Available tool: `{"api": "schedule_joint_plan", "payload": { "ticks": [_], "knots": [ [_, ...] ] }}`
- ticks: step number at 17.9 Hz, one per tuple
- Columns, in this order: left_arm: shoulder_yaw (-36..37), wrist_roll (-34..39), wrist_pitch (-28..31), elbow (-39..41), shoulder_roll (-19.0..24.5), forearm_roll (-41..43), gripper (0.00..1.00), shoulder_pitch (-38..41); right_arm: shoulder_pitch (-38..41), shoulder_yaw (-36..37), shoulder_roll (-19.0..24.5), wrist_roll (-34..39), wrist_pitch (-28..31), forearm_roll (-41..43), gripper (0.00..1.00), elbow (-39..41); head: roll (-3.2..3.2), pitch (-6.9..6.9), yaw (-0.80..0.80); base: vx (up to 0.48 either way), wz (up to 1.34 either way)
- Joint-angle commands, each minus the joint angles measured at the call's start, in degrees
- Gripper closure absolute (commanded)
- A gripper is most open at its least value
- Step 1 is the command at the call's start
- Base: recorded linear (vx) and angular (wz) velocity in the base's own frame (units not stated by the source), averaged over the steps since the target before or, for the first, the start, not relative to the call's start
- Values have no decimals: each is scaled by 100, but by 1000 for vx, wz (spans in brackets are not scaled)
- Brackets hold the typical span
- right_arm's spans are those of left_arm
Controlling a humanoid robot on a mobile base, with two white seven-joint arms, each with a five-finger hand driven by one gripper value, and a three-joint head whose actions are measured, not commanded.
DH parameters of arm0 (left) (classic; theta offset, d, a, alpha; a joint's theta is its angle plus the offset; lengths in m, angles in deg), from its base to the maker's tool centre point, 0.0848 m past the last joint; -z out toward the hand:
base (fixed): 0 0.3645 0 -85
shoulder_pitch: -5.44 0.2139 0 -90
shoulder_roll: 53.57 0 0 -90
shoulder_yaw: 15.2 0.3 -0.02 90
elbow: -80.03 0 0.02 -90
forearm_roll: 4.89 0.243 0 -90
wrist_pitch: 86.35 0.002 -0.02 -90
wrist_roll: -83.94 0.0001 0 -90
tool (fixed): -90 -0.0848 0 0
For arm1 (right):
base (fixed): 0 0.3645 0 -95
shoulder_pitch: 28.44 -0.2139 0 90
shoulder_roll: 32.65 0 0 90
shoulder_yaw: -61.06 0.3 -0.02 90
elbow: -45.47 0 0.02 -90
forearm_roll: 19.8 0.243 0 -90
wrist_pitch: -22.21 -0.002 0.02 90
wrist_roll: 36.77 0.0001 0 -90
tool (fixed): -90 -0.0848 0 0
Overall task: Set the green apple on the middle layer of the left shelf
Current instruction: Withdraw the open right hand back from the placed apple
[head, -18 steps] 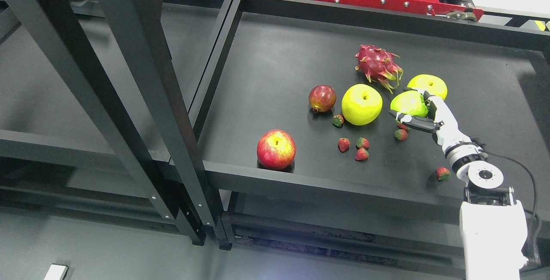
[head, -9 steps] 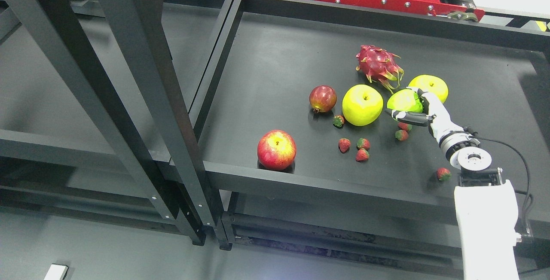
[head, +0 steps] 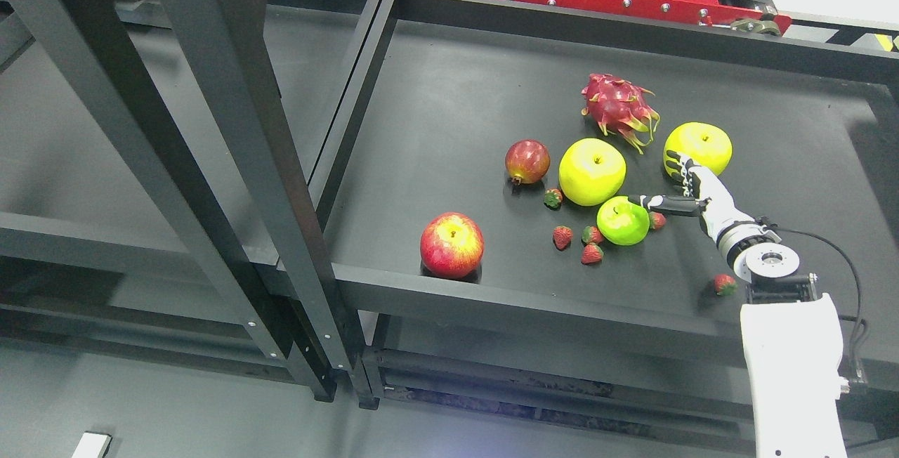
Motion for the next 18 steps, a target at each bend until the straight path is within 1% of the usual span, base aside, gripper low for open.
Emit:
{"api": "schedule_joint_plan", "payload": {
  "ticks": [1, 2, 3, 5, 7, 9, 10, 12, 13, 14, 17, 18],
  "knots": [
    [0, 2, -2, 0, 100, 0, 0, 0, -94, 422, 356, -952, -109, 140, 1, -228, 0, 0, 0, 0, 0],
    [0, -6, -2, 0, 100, 0, 0, 0, -67, 502, 453, -1209, -362, 245, 1, -184, 0, 0, 0, 0, 0],
    [0, 2, -2, 0, 100, 0, 0, 0, -6, 511, 445, -1229, -686, 325, 1, -166, 0, 0, 0, 0, 0],
    [0, 2, -2, 0, 100, 0, 0, 0, 126, 651, 454, -1229, -970, 518, 1, 17, 0, 0, 0, 0, 0],
    [0, -7, -2, 0, 100, 0, 0, 0, 144, 862, 567, -1238, -962, 938, 1, 386, 0, 0, 0, 0, 0],
    [0, 2, -2, 0, 100, 0, 0, 0, 126, 950, 761, -1351, -936, 1107, 1, 571, 0, 0, 0, 0, 0],
    [0, 2, -2, 0, 100, 0, 0, 0, 126, 951, 866, -1500, -936, 1108, 1, 685, 0, 0, 0, 0, 0],
    [0, 2, -2, 0, 100, 0, 0, 0, 152, 898, 1145, -2070, -936, 1099, 1, 801, 0, 0, 0, 0, 0],
    [0, -6, -2, 0, 100, 0, 0, 0, 187, 872, 1145, -2307, -936, 1099, 1, 809, 0, 0, 0, 0, 0],
    [0, -7, -2, 0, 100, 0, 0, 0, 318, 785, 1145, -2440, -944, 1116, 1, 818, 0, 0, 0, 0, 0],
    [0, 2, -2, 0, 100, 0, 0, 0, 600, -67, 1145, -2687, -1119, 1134, 0, 1125, 0, 0, 0, 0, 0],
    [0, 2, -2, 0, 100, 0, 0, 0, 610, -121, 1145, -2714, -1164, 1134, 0, 1187, 0, 0, 0, 0, 0]
  ]
}}
